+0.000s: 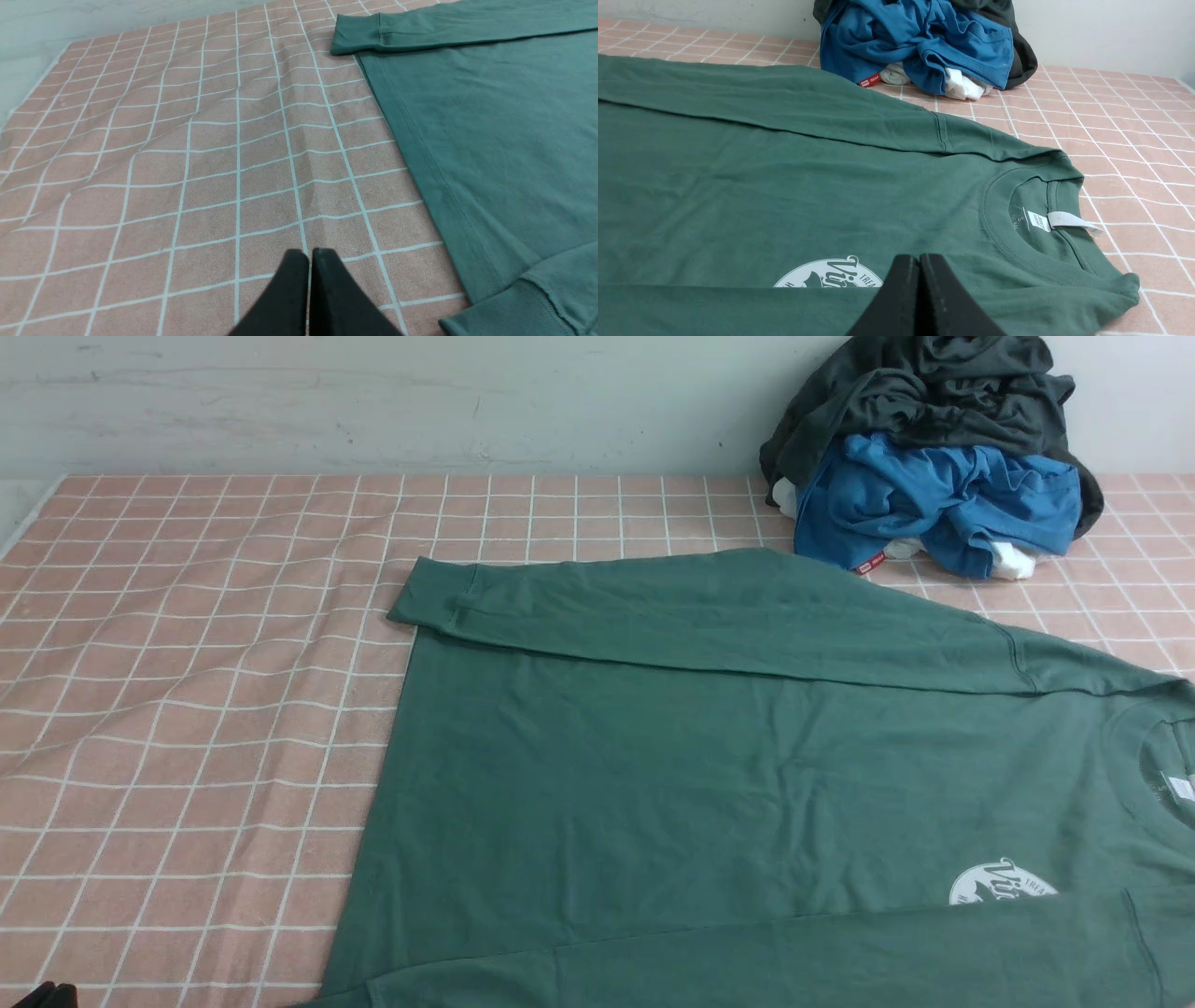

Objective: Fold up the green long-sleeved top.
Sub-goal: Use the left arm to clamp the cuff closest to it

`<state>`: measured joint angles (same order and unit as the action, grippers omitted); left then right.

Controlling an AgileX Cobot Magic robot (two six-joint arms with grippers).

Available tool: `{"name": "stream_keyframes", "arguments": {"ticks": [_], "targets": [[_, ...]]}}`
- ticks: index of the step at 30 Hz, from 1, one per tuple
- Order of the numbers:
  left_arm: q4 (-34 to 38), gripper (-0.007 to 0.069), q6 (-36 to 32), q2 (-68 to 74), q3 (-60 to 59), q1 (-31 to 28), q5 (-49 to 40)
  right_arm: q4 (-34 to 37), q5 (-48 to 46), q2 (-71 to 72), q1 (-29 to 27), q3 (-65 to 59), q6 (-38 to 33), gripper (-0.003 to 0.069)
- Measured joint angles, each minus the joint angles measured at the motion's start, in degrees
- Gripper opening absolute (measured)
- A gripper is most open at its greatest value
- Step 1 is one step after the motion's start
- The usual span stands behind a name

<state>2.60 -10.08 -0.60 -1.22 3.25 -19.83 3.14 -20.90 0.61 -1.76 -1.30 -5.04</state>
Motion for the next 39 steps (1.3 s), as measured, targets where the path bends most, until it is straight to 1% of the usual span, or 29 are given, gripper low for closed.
{"name": "stream_keyframes", "arguments": {"ticks": [33, 34, 39], "targets": [[-0.12, -0.0003, -0.11, 0.0, 0.0, 0.0, 0.06, -0.68, 0.39, 0.0, 0.0, 0.0, 0.0, -0.0014], [-0.19, -0.0003, -0.11, 0.0, 0.0, 0.0, 0.06, -0.76, 0.92, 0.0, 0.0, -0.05, 0.0, -0.0014], [-0.2, -0.0003, 0.66, 0.0, -0.51, 0.0, 5.28, -0.86, 13.3, 0.0, 0.0, -0.3, 0.0, -0.0014]]}}
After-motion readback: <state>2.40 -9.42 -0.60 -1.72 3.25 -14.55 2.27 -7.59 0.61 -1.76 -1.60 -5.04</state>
